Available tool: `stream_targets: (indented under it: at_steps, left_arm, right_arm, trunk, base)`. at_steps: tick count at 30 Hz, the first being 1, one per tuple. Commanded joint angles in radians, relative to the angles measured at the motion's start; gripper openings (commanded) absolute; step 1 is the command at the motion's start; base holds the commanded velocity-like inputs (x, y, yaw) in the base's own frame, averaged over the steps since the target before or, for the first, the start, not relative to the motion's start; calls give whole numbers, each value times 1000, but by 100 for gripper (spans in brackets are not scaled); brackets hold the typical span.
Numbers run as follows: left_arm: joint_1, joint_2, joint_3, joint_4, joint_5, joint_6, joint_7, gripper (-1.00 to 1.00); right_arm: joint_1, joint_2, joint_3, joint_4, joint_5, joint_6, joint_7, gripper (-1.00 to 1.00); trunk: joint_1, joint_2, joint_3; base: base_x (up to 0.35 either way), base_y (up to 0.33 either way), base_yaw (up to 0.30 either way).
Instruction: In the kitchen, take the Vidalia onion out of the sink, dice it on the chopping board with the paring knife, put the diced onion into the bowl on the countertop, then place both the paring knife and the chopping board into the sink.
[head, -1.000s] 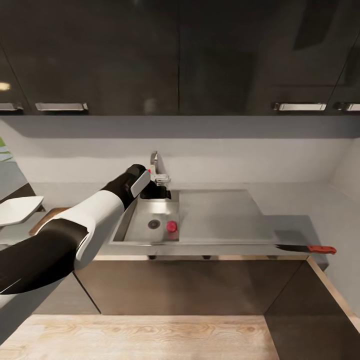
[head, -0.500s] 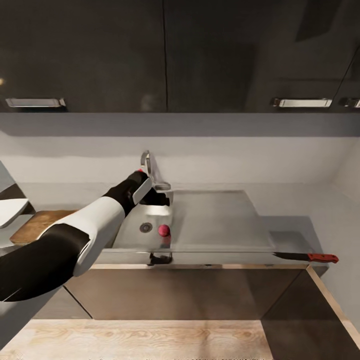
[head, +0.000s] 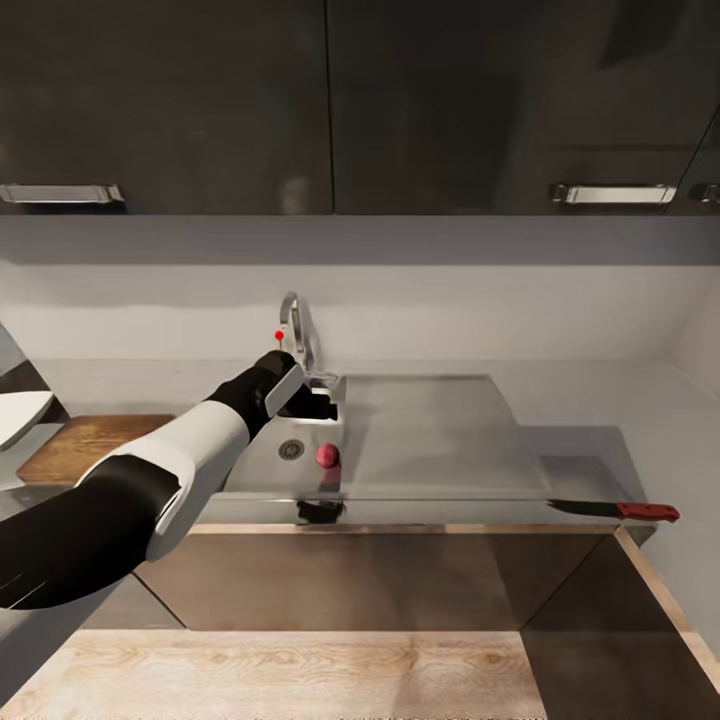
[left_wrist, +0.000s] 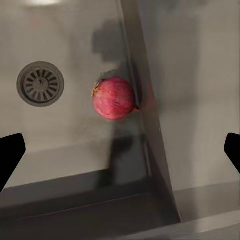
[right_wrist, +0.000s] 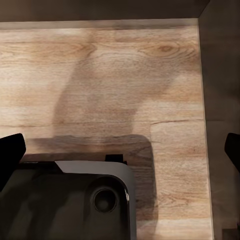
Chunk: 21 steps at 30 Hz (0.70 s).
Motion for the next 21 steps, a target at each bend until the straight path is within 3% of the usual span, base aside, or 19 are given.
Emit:
stream_targets:
  at_steps: [1, 21]
  left_arm:
    - [0, 1, -5, -1, 11, 3, 9, 100]
    - [28, 2, -6, -1, 10, 3, 9, 100]
  right_arm:
    - [-1, 0, -9, 1, 6, -3, 6, 100]
    - [-1, 0, -9, 1, 6, -4, 6, 100]
  trunk:
    - [0, -2, -4]
    - [0, -2, -36]
  base:
    - [0, 0, 0]
    - [0, 0, 0]
